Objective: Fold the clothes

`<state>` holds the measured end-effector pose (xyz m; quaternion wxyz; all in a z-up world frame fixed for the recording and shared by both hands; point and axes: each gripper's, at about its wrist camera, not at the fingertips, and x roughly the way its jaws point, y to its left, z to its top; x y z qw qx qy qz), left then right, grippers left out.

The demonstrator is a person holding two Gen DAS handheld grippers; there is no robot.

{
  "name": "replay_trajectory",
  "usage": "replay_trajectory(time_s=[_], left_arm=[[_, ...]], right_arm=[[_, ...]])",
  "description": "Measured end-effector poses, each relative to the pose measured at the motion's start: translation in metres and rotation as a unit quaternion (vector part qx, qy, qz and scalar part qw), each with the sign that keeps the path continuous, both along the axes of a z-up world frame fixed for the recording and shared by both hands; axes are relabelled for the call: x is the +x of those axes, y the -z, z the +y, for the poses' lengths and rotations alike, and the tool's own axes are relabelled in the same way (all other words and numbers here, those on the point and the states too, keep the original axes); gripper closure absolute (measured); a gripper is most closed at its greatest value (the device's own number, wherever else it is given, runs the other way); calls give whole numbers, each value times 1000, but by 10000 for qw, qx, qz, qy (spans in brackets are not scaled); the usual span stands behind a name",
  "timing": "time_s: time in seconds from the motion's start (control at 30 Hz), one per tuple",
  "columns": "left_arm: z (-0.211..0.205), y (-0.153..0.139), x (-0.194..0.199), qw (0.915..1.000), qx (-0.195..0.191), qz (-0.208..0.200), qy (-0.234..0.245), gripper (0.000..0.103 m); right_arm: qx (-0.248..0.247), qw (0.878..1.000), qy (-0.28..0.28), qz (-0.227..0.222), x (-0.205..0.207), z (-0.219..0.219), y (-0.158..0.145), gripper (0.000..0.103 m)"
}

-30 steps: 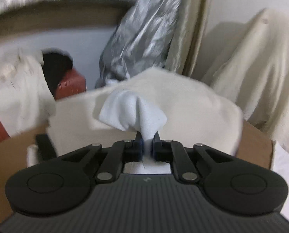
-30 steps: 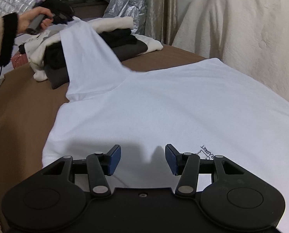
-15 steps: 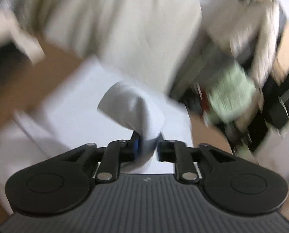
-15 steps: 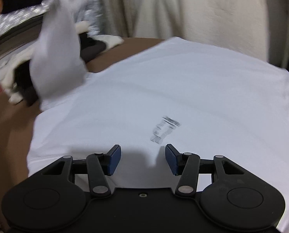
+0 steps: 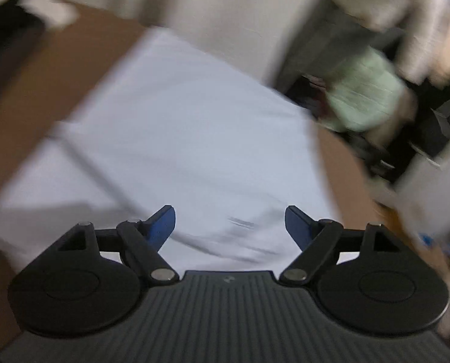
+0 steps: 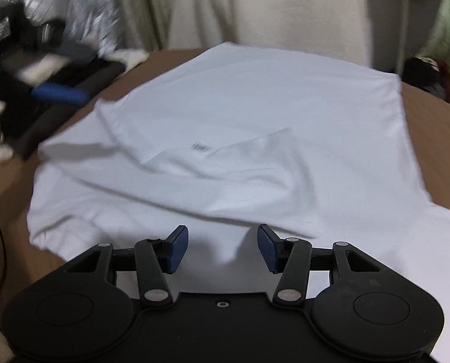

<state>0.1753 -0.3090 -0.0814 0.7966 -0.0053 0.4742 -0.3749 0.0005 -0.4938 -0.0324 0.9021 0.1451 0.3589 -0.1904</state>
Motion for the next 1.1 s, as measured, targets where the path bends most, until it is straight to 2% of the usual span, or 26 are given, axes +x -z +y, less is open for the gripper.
replay_trajectory(time_s=[0.03, 0.07, 0.1, 0.17, 0.23, 0.27, 0.4, 0.43, 0.47, 0.5, 0.53, 0.67, 0.77, 0.8, 0.87, 0.97, 1.07, 1.1], left_arm=[[9, 0, 11, 9996, 103, -187, -177, 38], [18, 0, 23, 9985, 205, -374, -354, 43], [17, 9, 33, 9908, 839, -739, -761, 46], [19, 28, 56, 9865, 1077, -748, -983, 46], [29, 40, 75, 9920, 683, -241, -1033, 46], [32, 45, 83, 9932, 503, -2, -1050, 46], [45, 48, 87, 9920, 576, -29, -1122, 46], [47, 48, 86, 9920, 580, -32, -1117, 46], [46, 48, 84, 9920, 607, -26, -1105, 46], [45, 49, 82, 9920, 635, -20, -1094, 46], [45, 49, 80, 9919, 664, -14, -1082, 46], [48, 48, 75, 9904, 814, -25, -1121, 45], [53, 49, 78, 9892, 870, 214, -1160, 43], [54, 49, 79, 9887, 880, 327, -1171, 43], [58, 48, 78, 9891, 866, 324, -1149, 42], [61, 48, 75, 9884, 1035, 255, -1081, 42], [69, 45, 75, 9881, 978, 328, -1140, 42], [72, 43, 76, 9888, 874, 347, -1155, 41]], right_arm=[[10, 9999, 129, -58, -5, -5, -7, 47], [41, 9996, 246, -115, -9, -11, -12, 47], [81, 9992, 358, -171, -12, -18, -16, 46], [19, 9982, 532, -260, -12, -32, -23, 44], [-103, 9977, 605, -283, -4, -44, -21, 32], [-113, 9981, 534, -270, 5, -51, -17, 32], [278, 9995, 115, 69, 50, -77, 11, 33], [304, 9992, 180, 178, 59, -78, 16, 35], [274, 9987, 327, 283, 66, -77, 19, 51], [185, 9990, 312, 245, 70, -71, 16, 81], [67, 9997, 216, 136, 73, -62, 10, 96], [-369, 9981, 390, -286, 60, -29, -34, 98], [-643, 9953, 689, -217, 34, -32, -64, 98], [-686, 9948, 751, -45, 28, -37, -66, 99], [-630, 9930, 887, 450, 21, -47, -60, 100], [-618, 9791, 1467, 1264, 19, -57, -27, 100], [-277, 9804, 1599, 1116, 17, -70, -14, 100], [-104, 9827, 1589, 941, 17, -75, -15, 93]])
